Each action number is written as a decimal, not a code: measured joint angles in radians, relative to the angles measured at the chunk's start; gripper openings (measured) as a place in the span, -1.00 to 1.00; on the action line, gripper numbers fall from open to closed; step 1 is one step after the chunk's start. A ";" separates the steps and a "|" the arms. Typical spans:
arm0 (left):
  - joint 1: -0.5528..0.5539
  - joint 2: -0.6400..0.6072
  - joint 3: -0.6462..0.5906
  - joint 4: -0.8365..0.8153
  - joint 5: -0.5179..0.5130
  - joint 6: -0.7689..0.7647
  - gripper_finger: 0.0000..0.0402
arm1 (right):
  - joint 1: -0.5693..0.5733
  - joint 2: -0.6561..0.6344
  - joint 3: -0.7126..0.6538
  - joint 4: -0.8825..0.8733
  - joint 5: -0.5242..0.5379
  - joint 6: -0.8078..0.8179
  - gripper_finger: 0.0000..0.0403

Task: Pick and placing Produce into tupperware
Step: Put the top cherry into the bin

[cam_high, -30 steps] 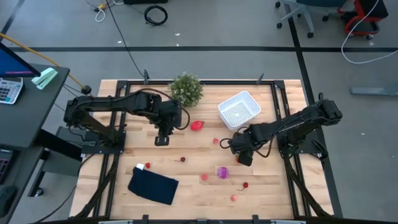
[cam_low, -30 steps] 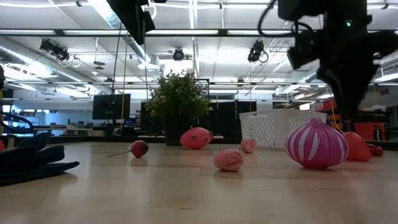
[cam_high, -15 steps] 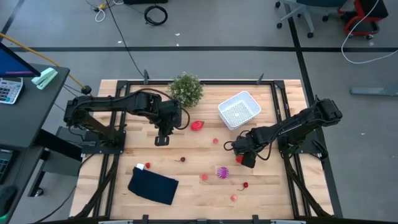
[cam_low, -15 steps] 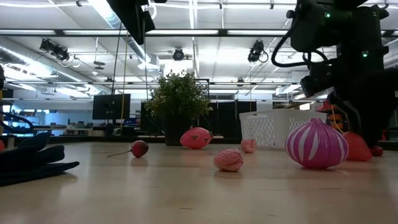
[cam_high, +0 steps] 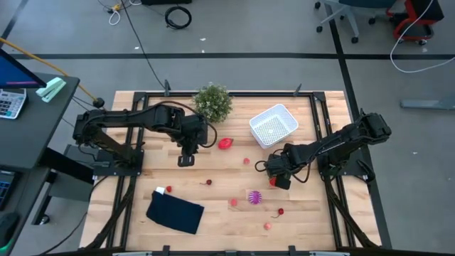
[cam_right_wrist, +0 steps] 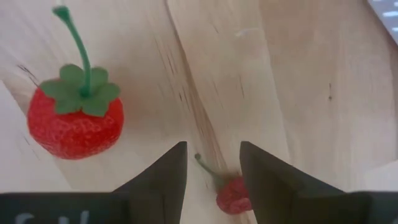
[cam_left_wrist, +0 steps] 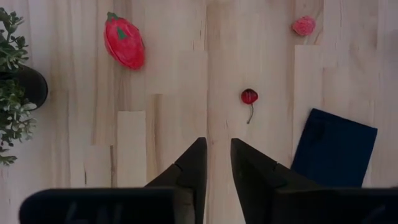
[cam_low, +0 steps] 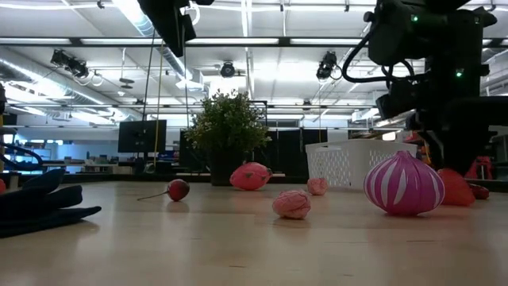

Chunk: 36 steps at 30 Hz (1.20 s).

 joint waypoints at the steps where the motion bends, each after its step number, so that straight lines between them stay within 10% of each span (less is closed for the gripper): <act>1: 0.000 0.000 0.000 0.000 0.000 0.000 -0.62 | 0.000 0.000 0.000 -0.001 0.000 0.000 -0.23; 21: -0.002 0.000 0.000 0.000 0.000 0.002 -0.61 | 0.000 0.067 -0.001 0.000 -0.020 0.004 -0.26; 31: -0.002 0.000 0.000 0.000 0.000 0.004 -0.65 | -0.027 0.070 -0.002 0.008 -0.022 0.016 -0.91; 36: -0.002 0.000 0.000 0.000 0.000 0.004 -0.63 | -0.054 0.070 -0.003 0.010 0.011 0.027 -0.93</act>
